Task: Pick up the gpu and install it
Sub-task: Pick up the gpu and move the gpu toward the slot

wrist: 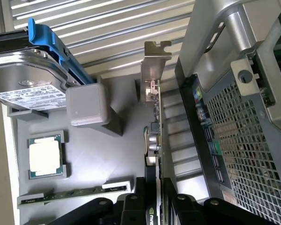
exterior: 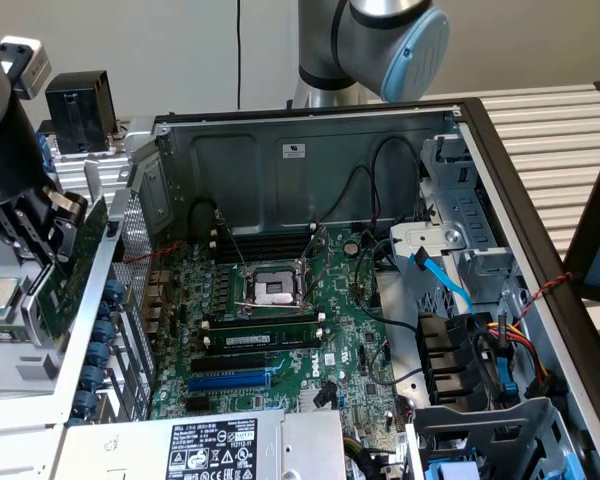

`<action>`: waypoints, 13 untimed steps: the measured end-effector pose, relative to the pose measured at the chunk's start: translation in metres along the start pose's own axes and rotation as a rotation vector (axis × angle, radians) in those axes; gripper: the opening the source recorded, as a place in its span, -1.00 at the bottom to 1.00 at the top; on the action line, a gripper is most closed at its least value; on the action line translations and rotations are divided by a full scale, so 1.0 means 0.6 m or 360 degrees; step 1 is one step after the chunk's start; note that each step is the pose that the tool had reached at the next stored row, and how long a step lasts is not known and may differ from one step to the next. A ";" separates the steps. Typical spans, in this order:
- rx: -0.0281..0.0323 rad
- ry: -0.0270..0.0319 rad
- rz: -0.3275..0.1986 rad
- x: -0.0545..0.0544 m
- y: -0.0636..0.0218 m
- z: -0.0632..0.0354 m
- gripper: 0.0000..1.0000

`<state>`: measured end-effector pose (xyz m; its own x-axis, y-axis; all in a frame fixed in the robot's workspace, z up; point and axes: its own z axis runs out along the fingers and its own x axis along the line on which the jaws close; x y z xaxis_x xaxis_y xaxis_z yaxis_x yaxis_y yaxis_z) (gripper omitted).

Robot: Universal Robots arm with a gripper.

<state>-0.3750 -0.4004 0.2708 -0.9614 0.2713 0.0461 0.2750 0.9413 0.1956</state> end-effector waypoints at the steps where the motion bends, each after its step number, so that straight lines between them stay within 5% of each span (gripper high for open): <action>1: 0.00008 0.00016 0.0000 0.000 0.000 0.000 -0.47; 13: 0.00028 0.00031 0.0001 0.002 0.009 -0.078 -0.47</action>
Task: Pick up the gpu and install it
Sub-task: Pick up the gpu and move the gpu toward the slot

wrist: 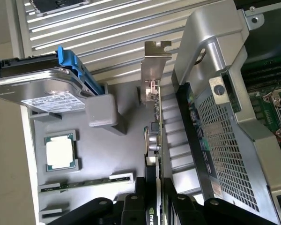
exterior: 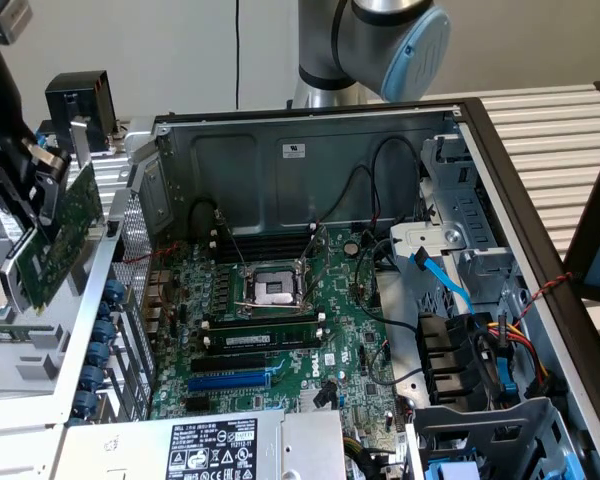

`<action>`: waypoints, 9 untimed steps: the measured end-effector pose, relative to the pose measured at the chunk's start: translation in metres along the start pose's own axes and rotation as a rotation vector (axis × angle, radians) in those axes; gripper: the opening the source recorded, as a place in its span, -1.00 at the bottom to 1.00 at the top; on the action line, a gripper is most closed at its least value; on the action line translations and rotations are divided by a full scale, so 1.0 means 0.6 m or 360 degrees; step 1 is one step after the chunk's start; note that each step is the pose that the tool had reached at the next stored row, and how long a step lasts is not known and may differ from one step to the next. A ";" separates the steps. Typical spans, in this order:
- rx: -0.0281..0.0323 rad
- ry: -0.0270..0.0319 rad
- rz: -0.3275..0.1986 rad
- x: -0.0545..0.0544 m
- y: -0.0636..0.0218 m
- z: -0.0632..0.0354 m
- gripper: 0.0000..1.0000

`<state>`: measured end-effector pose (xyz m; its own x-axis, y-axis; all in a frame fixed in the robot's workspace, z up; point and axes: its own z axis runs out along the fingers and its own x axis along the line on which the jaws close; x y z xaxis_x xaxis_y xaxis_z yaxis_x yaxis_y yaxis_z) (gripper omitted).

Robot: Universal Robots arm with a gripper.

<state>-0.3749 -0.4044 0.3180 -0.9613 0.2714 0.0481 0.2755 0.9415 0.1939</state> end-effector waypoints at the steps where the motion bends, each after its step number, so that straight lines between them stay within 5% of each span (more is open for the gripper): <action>1: -0.00002 -0.00001 0.0000 0.000 0.001 -0.008 -0.47; 9: 0.00000 0.00002 0.0000 -0.002 0.008 -0.069 -0.47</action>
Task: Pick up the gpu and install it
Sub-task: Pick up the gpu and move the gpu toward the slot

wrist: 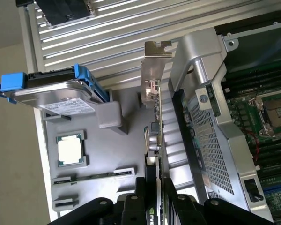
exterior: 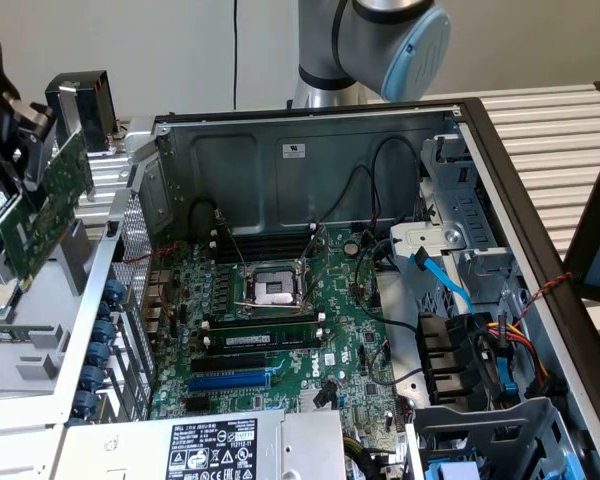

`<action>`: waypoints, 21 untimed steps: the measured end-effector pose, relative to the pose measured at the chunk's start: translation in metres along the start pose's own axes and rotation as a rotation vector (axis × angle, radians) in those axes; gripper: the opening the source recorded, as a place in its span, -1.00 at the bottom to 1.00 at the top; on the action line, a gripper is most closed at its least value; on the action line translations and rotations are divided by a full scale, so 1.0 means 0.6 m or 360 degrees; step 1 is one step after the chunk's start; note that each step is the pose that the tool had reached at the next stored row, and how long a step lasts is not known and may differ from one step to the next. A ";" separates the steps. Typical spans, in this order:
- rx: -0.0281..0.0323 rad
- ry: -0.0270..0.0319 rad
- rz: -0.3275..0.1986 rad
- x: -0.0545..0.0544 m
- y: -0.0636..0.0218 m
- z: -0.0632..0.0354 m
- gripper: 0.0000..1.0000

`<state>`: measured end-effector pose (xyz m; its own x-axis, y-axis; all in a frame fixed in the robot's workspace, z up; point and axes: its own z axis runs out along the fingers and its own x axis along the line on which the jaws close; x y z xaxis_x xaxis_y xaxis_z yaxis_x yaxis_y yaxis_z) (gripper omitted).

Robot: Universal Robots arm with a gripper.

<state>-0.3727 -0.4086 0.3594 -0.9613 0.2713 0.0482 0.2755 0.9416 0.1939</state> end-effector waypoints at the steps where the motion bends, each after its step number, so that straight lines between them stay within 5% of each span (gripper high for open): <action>1: -0.00002 -0.00001 0.0000 -0.002 0.001 -0.007 -0.47; 14: 0.00022 0.00079 0.0002 -0.070 0.018 -0.108 -0.47; 21: 0.00061 0.00211 0.0005 -0.115 0.036 -0.152 -0.47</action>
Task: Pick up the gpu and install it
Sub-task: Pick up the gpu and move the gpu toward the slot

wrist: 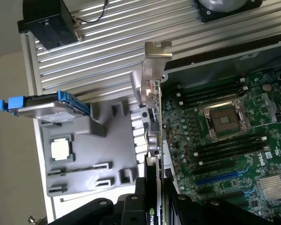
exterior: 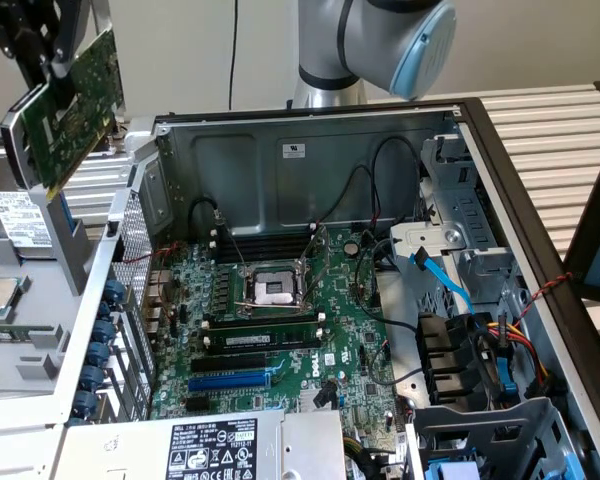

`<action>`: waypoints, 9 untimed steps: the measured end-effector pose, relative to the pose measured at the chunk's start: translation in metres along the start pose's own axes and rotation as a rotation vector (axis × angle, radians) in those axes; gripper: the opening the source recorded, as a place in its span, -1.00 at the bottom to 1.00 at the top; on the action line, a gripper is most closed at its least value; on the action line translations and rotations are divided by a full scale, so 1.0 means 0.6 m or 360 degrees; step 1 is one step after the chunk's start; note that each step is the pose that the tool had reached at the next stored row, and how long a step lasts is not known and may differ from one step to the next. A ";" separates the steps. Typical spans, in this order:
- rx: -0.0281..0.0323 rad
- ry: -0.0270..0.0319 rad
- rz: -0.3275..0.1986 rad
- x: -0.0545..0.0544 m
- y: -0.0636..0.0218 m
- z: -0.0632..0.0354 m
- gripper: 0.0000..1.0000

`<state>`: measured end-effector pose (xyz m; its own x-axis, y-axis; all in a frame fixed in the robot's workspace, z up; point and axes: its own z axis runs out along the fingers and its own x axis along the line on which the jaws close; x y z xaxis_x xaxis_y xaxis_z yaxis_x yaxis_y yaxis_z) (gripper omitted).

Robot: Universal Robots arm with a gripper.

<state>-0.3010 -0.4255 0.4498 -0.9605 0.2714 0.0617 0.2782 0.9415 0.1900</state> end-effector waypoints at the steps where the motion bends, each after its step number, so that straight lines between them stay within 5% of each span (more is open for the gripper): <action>1: 0.00011 0.00034 0.0001 -0.006 0.002 -0.005 -0.47; 9: 0.00106 0.00367 0.0008 -0.052 0.018 -0.029 -0.47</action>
<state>-0.2681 -0.4270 0.4670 -0.9587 0.2713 0.0852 0.2828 0.9415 0.1832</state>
